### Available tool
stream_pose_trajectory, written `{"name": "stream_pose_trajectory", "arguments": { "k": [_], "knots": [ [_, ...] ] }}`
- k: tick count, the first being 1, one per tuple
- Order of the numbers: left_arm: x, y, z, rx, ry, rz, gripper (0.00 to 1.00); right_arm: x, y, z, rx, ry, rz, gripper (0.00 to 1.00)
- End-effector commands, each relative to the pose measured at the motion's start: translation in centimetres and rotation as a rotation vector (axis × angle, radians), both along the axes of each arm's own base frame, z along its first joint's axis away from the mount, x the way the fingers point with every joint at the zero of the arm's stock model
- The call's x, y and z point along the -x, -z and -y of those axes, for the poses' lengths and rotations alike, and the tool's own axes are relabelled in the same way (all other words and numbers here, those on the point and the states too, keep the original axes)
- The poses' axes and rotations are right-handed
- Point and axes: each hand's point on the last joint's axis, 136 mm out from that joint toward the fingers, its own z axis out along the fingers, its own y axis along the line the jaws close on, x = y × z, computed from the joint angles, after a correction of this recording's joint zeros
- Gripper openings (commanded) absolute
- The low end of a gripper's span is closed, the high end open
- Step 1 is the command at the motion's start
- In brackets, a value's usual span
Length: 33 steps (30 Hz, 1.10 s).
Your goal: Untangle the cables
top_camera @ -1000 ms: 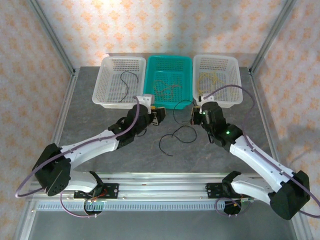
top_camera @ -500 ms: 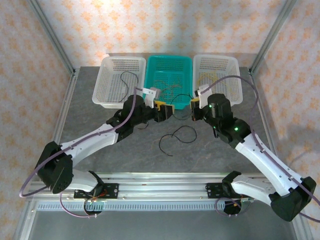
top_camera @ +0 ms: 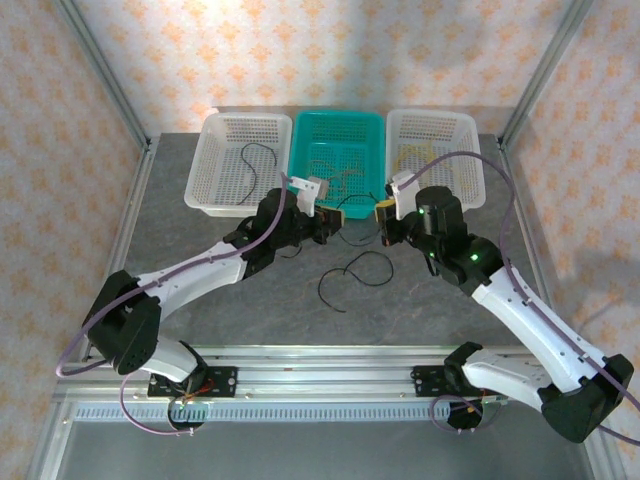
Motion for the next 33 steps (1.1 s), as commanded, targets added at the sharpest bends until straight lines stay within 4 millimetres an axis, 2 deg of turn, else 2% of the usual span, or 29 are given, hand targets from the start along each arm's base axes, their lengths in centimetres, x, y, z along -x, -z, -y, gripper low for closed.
{"name": "stream_pose_trajectory", "arguments": {
  "k": [1,8,9,12,14,16,22,26,29,31,33],
  "knots": [
    [-0.2,-3.0,0.3,0.058,-0.005,0.07,0.0,-0.4,-0.8,0.2,-0.046,0.04,0.034,0.0],
    [0.3,-4.7,0.8,0.1,0.029,0.074,0.0,-1.5,0.3,-0.1,-0.069,0.071,0.021,0.0],
    [0.4,-5.0,0.9,0.112,0.035,0.076,0.0,-1.7,0.6,-0.2,-0.077,0.08,0.016,0.05],
    [0.7,-5.9,1.1,0.135,0.053,0.084,0.0,-3.0,1.9,0.0,-0.091,0.152,-0.016,0.32],
    [0.7,-6.3,1.1,0.139,0.059,0.092,0.0,-3.9,2.8,0.4,-0.099,0.212,-0.031,0.4],
    [0.7,-6.5,1.1,0.139,0.059,0.096,0.0,-5.0,3.8,1.2,-0.104,0.291,-0.054,0.44],
    [1.0,-7.3,0.4,0.135,0.036,0.115,0.0,-7.3,8.0,4.4,-0.126,0.442,-0.191,0.44],
    [0.7,-6.6,-1.0,0.062,-0.017,0.118,0.0,-7.7,8.9,6.2,-0.131,0.507,-0.21,0.43],
    [-0.1,-5.9,-2.9,0.008,-0.092,0.102,0.0,-7.7,9.6,7.6,-0.133,0.555,-0.228,0.44],
    [-0.5,-5.9,-4.3,-0.002,-0.135,0.097,0.0,-7.7,10.0,8.7,-0.125,0.603,-0.241,0.46],
    [-0.9,-6.2,-5.9,-0.003,-0.177,0.103,0.0,-7.7,10.4,10.1,-0.122,0.663,-0.248,0.54]
  ]
}}
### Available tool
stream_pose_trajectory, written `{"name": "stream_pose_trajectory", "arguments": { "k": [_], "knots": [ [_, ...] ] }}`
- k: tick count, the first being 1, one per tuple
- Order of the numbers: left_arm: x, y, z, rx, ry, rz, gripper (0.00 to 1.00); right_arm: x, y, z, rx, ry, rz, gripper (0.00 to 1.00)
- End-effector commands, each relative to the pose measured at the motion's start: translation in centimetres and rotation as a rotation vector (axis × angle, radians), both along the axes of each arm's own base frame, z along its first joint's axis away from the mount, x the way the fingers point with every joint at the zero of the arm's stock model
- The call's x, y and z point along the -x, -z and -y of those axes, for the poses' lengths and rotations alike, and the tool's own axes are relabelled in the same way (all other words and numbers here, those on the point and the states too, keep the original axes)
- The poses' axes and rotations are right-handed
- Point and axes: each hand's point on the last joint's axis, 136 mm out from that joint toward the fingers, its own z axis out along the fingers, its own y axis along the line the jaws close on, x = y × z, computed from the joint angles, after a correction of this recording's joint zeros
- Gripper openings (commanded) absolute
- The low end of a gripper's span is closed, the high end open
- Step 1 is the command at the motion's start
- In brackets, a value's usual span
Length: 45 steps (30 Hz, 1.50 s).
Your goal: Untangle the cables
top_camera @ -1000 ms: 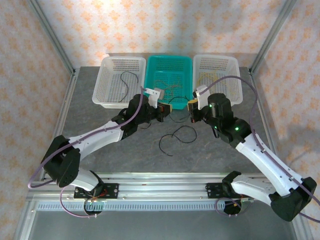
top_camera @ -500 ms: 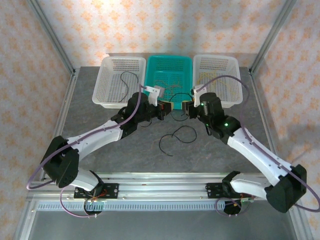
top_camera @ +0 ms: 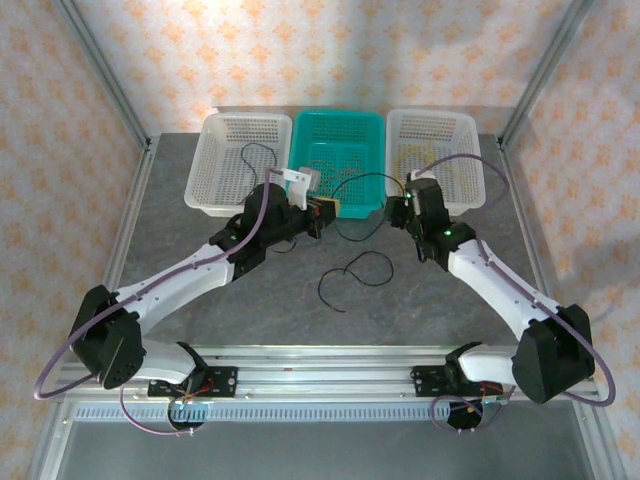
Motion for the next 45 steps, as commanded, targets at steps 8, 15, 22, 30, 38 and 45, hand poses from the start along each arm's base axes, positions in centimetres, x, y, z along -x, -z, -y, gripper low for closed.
{"name": "stream_pose_trajectory", "arguments": {
  "k": [8,15,22,30,38,45],
  "knots": [
    [-2.1,-2.9,-7.9,-0.038,-0.242,0.048,0.0,0.0,-1.1,2.6,-0.024,0.113,0.044,0.64],
    [-3.9,-3.2,-14.8,-0.059,-0.432,0.046,0.0,-0.7,-2.5,1.2,-0.04,0.041,0.124,1.0],
    [-6.1,-1.3,-20.9,-0.093,-0.573,0.015,0.0,-0.3,-2.9,-1.3,-0.143,-0.015,0.173,1.0],
    [-10.2,2.2,-26.2,-0.019,-0.676,-0.06,0.0,2.0,-2.6,-9.7,-0.164,-0.25,0.191,1.0],
    [-15.5,5.7,-26.3,0.089,-0.588,-0.126,0.0,3.2,-2.7,-14.5,-0.182,-0.355,0.191,1.0],
    [-19.2,10.6,-27.8,-0.001,-0.663,-0.302,0.0,3.7,-2.4,-14.2,-0.141,-0.35,0.191,1.0]
  ]
}}
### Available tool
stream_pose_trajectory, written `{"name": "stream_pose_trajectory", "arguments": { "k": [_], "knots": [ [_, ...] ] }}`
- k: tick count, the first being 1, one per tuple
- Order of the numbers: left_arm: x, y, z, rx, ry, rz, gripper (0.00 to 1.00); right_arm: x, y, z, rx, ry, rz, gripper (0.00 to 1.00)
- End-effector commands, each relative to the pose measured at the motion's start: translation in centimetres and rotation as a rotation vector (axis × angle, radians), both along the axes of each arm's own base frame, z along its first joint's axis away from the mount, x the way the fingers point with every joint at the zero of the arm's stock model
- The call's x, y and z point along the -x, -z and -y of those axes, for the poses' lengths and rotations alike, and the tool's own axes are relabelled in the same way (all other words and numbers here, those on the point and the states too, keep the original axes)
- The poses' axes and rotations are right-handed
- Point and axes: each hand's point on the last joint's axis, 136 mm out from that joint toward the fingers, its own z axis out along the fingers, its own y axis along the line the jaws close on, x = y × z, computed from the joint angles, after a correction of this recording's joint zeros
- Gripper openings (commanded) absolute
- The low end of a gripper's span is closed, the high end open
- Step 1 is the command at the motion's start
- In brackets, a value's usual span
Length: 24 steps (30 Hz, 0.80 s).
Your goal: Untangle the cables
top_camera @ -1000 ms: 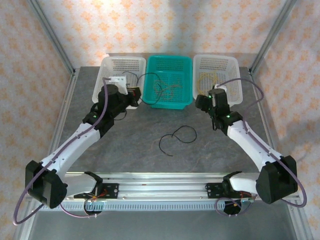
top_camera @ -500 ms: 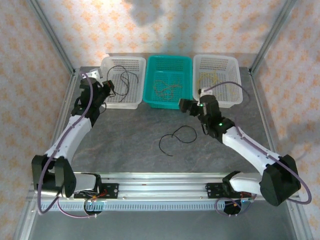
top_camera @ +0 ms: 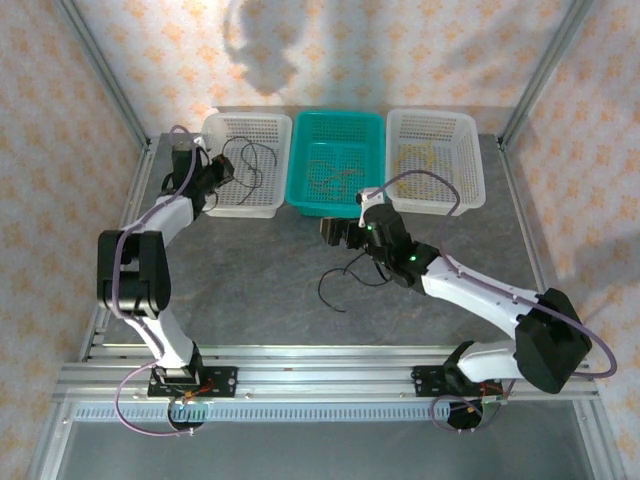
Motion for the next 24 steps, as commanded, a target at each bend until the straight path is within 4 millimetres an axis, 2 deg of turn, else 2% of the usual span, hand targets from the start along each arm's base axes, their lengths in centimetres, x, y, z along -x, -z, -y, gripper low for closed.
{"name": "stream_pose_trajectory", "arguments": {
  "k": [1,3,5,9,11,12,18,24],
  "knots": [
    [-1.3,0.6,-0.9,-0.016,-0.032,-0.06,0.0,-0.5,-2.2,0.5,-0.01,0.036,0.058,1.0],
    [-1.9,1.7,-1.1,-0.013,-0.036,-0.096,0.01,-0.4,-2.4,0.6,-0.009,0.036,0.06,1.0],
    [-2.2,3.1,-1.1,-0.007,-0.041,-0.126,0.13,-0.4,-2.2,0.8,0.005,0.041,0.045,1.0],
    [-2.1,3.2,-1.2,-0.007,-0.047,-0.129,0.48,0.0,-1.3,1.3,0.021,0.061,-0.003,1.0],
    [-1.7,2.9,-1.0,-0.005,-0.042,-0.124,0.55,0.7,-0.8,1.2,-0.002,0.035,-0.029,1.0],
    [-1.4,2.1,-1.0,-0.004,-0.042,-0.106,0.58,1.2,-0.4,1.1,-0.015,0.022,-0.046,1.0],
    [1.4,-0.9,0.0,-0.091,-0.043,-0.052,0.62,2.5,2.8,2.2,0.023,0.05,-0.16,0.98],
    [5.2,-4.2,3.6,-0.232,-0.019,0.02,0.62,2.8,5.4,4.9,0.082,0.182,-0.256,0.9]
  ]
}}
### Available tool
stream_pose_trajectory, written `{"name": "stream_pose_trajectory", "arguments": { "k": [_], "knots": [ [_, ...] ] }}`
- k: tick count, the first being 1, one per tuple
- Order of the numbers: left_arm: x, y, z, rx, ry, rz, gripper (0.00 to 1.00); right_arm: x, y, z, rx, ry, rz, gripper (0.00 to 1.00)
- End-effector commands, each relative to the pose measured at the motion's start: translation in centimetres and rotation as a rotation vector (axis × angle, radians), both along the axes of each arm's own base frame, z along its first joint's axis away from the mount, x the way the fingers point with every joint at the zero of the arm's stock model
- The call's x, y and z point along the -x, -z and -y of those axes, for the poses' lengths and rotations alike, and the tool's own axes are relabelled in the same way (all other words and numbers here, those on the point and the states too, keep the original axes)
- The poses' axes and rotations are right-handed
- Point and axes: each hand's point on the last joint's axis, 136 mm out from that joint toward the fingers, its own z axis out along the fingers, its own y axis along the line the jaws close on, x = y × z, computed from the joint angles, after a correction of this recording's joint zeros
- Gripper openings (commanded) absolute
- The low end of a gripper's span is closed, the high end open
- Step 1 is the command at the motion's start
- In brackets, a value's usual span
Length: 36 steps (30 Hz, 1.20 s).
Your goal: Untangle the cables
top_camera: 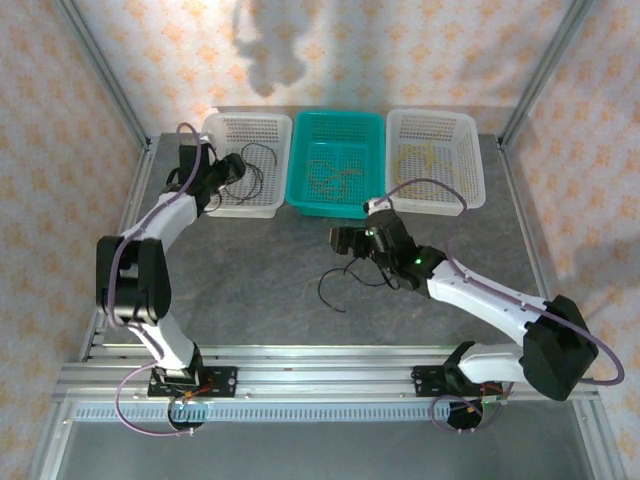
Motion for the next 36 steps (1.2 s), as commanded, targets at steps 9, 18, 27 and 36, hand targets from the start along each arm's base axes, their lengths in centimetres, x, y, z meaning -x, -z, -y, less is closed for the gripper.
{"name": "stream_pose_trajectory", "arguments": {
  "k": [9,18,27,36],
  "knots": [
    [6.5,-3.9,7.2,-0.144,0.098,0.147,0.62,0.8,5.4,6.9,0.131,0.269,-0.224,0.75],
    [11.0,-2.0,14.9,-0.038,0.251,0.162,0.62,1.9,7.8,4.4,0.155,0.028,-0.307,0.52],
    [12.6,0.4,16.4,0.11,0.275,0.137,0.6,3.6,9.6,1.0,0.341,-0.239,-0.333,0.42],
    [12.2,-0.3,16.1,0.066,0.262,0.145,0.59,3.3,11.8,0.6,0.471,-0.274,-0.396,0.36]
  ]
}}
